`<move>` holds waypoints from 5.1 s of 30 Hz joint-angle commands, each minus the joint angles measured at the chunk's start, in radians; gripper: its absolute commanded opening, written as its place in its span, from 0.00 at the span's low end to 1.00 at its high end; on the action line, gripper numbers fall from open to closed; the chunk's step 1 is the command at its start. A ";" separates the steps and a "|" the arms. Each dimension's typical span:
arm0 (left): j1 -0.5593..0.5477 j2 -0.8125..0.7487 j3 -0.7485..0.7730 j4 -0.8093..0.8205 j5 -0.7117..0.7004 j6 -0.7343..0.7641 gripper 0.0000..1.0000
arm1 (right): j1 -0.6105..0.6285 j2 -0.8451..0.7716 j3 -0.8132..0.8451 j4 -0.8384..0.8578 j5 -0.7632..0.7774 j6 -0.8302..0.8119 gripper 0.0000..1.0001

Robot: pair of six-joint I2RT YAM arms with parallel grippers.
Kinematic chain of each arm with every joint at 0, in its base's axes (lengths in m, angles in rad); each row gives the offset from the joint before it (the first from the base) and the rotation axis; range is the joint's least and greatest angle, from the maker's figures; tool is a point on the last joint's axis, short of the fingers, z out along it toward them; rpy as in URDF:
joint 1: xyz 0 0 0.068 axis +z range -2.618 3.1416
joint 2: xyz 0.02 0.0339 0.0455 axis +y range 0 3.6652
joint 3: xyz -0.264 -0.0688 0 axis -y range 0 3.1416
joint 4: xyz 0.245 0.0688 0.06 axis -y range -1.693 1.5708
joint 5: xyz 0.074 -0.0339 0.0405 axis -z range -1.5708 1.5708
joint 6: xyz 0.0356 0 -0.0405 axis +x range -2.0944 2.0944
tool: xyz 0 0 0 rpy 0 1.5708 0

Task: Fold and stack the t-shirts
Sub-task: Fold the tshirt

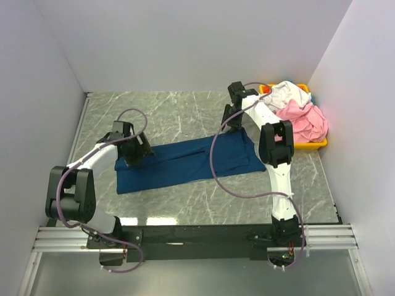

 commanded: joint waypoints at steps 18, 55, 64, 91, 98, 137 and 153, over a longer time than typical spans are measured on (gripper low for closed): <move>0.076 0.078 0.073 0.023 0.013 0.077 0.83 | -0.009 -0.203 -0.217 0.070 -0.028 0.014 0.48; -0.504 0.418 0.607 0.000 0.177 0.099 0.71 | -0.095 -0.572 -0.848 0.240 0.077 -0.095 0.34; -0.528 0.478 0.633 -0.032 0.215 0.085 0.69 | -0.097 -0.529 -0.857 0.272 0.064 -0.100 0.31; -0.594 0.545 0.626 -0.054 0.280 0.054 0.61 | -0.097 -0.681 -0.886 0.130 0.030 -0.080 0.02; -0.613 0.570 0.635 -0.066 0.283 0.044 0.56 | -0.097 -0.684 -0.892 0.131 0.015 -0.072 0.02; -0.619 0.628 0.702 -0.111 0.231 -0.004 0.00 | -0.097 -0.730 -0.912 0.104 -0.030 -0.067 0.00; -0.598 0.499 0.641 -0.204 0.149 0.030 0.00 | -0.095 -0.744 -0.952 0.067 -0.058 -0.069 0.00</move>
